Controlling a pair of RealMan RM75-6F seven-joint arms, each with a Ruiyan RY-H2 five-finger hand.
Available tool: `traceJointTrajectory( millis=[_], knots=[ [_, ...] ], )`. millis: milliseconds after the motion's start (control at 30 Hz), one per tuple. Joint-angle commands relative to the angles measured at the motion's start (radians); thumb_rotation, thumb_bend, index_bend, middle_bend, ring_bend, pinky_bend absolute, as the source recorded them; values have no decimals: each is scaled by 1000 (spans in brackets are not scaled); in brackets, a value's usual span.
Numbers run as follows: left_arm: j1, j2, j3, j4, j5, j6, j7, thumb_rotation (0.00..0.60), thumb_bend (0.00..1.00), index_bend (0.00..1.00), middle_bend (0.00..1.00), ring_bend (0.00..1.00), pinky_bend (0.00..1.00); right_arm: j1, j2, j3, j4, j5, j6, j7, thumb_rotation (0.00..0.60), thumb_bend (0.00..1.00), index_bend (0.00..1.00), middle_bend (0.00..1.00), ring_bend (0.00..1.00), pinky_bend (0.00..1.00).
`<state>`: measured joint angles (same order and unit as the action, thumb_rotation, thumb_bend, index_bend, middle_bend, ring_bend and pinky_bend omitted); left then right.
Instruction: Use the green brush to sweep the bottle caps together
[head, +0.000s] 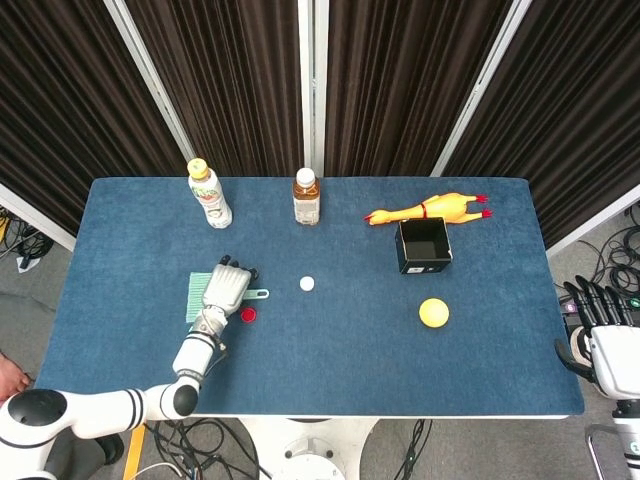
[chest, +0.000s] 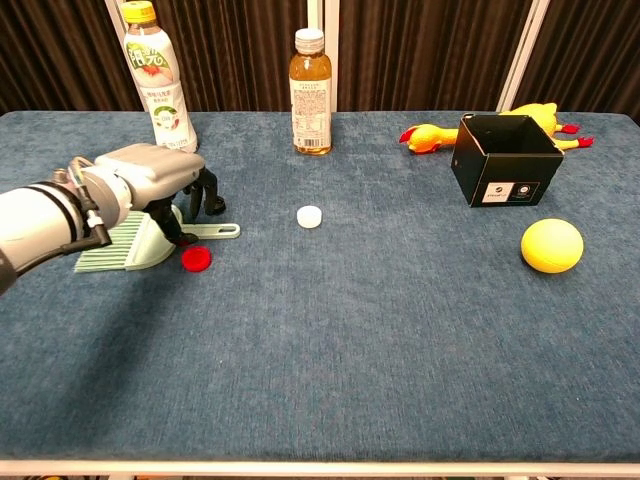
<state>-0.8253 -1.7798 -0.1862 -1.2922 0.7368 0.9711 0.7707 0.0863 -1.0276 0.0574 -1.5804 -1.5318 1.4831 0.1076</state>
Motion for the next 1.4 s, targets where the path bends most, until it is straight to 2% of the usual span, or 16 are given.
traceJointTrajectory(
  millis=[33, 433, 733, 1067, 1133, 1233, 1400],
  knots=[
    [-19, -21, 8, 17, -28, 17, 46, 600, 267, 383, 424, 276, 161, 0, 0, 1, 2, 2, -1, 2, 600, 280, 0, 0, 0, 0],
    [-57, -56, 29, 45, -80, 55, 178, 600, 261, 392, 429, 276, 161, -1, -4, 4, 17, 16, -9, 19, 600, 278, 0, 0, 0, 0],
    [-67, -66, 39, 42, -91, 54, 212, 600, 262, 418, 458, 288, 161, -1, -7, 4, 23, 22, -14, 25, 600, 277, 0, 0, 0, 0],
    [-67, -59, 79, 39, -80, 44, 243, 600, 286, 430, 475, 303, 161, -6, -6, 5, 22, 25, -11, 31, 600, 275, 0, 0, 0, 0],
    [-62, -50, 81, 33, -54, 40, 215, 600, 314, 448, 493, 322, 174, -7, -7, 4, 22, 23, -10, 31, 600, 274, 0, 0, 0, 0],
    [-50, -19, 93, 25, 37, 28, 135, 600, 362, 490, 534, 372, 268, -7, -6, 3, 21, 21, -8, 31, 600, 273, 0, 0, 0, 0],
    [-28, 104, 106, -26, 221, -7, -57, 600, 379, 493, 538, 374, 294, -9, -2, 4, 12, 17, -2, 25, 600, 271, 0, 0, 0, 0]
  ],
)
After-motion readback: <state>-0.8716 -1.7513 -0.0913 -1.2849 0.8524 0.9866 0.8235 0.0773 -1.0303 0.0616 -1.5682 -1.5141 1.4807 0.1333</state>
